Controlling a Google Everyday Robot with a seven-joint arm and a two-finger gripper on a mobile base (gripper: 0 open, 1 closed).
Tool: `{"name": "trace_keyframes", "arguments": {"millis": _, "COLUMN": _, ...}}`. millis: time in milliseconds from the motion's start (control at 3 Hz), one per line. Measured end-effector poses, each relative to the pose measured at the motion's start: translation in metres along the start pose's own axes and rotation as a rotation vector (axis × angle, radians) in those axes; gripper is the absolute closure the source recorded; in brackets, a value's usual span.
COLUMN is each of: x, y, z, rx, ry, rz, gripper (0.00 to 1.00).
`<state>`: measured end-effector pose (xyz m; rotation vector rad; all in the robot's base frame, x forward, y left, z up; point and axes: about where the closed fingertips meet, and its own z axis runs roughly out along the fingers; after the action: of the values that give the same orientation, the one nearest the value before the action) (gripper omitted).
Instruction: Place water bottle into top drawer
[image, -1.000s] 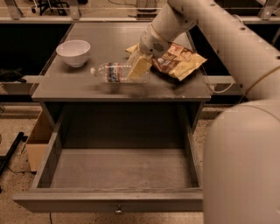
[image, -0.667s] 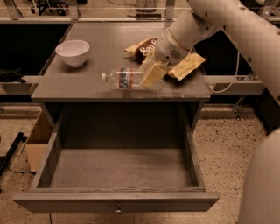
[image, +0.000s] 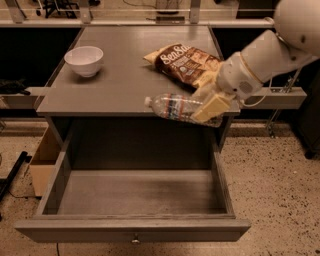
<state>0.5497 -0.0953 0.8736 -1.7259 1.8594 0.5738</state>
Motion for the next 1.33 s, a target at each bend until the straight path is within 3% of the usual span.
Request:
{"name": "trace_keyframes", "arguments": {"millis": 333, "x": 0.043, "y": 0.072, "z": -0.04, "rx": 0.053, "ry": 0.021, "rz": 0.06, "gripper": 1.0}}
{"name": "trace_keyframes", "arguments": {"millis": 667, "x": 0.039, "y": 0.071, "z": -0.025, "rx": 0.05, "ry": 0.008, "rz": 0.056, "gripper": 1.0}}
{"name": "trace_keyframes", "arguments": {"millis": 1333, "x": 0.041, "y": 0.098, "z": 0.025, "rx": -0.009, "ry": -0.048, "rz": 0.049, "gripper": 1.0}}
